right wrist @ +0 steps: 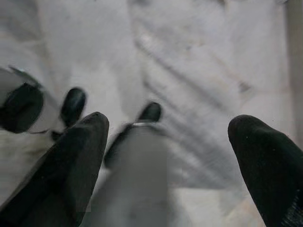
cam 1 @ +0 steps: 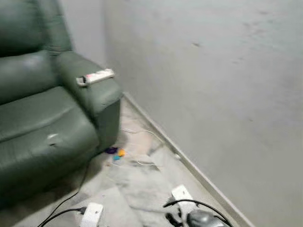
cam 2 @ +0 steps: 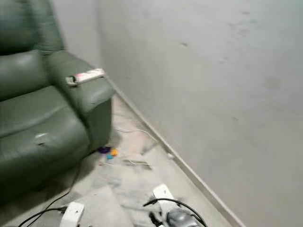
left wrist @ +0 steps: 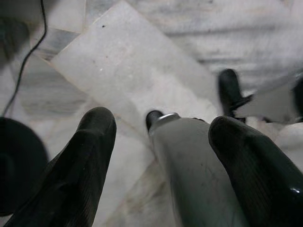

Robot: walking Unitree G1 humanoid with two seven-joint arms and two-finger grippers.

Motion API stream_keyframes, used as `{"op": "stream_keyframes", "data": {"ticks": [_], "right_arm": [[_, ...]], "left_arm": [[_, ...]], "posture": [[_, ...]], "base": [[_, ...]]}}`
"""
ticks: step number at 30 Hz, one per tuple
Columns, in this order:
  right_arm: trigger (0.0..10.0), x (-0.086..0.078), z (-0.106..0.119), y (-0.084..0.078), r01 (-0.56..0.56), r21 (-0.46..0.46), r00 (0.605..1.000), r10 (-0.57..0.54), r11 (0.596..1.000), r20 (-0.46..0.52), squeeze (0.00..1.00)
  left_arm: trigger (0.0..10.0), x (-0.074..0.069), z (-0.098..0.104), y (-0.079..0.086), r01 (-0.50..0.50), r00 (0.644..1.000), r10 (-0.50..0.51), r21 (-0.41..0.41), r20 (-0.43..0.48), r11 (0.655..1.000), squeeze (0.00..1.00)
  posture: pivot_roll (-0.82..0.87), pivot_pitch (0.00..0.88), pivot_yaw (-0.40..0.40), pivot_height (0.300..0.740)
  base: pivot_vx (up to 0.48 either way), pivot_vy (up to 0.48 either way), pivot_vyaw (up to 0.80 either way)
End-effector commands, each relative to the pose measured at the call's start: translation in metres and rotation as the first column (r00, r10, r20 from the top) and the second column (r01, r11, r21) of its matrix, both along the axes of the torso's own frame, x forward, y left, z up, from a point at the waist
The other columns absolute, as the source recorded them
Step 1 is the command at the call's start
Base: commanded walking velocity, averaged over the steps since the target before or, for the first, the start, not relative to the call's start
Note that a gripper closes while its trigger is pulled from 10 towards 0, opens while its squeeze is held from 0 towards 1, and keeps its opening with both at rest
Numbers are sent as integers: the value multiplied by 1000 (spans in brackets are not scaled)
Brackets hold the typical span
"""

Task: Hang keys on a hook

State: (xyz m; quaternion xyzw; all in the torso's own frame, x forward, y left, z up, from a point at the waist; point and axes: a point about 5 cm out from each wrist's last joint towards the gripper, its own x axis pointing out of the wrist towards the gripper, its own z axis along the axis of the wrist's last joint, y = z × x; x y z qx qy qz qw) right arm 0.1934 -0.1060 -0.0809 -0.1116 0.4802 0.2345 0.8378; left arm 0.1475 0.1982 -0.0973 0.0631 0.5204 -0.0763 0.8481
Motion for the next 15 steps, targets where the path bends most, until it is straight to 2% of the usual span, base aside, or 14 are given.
{"op": "stream_keyframes", "data": {"ticks": [1, 11, 13, 15], "right_arm": [[10000, 1, 0, -9, 13, -23, 1000, -14, 1000, -5, 0], [10000, 2, 0, -9, 22, -24, 1000, -22, 999, -2, 0], [10000, 1, 0, -9, 39, -19, 999, -39, 999, -2, 0], [10000, 0, -1, -9, 108, 8, 994, -108, 994, -9, 0]], "left_arm": [[10000, 1, 0, -5, 7, 1000, -7, -9, -2, 1000, 0], [10000, 1, -1, -3, 12, 1000, -12, 11, -19, 1000, 0], [10000, 2, 0, -3, 1, 1000, -1, 8, -11, 1000, 0], [10000, 3, 0, -4, -41, 999, 41, -21, 20, 999, 0]], "posture": [[63, 72, -72, 740], [60, 72, -69, 740], [60, 72, -68, 740], [63, 75, -66, 740]], "base": [[0, 0, -775], [0, 0, -777], [0, 0, -781], [0, 0, -781]]}}
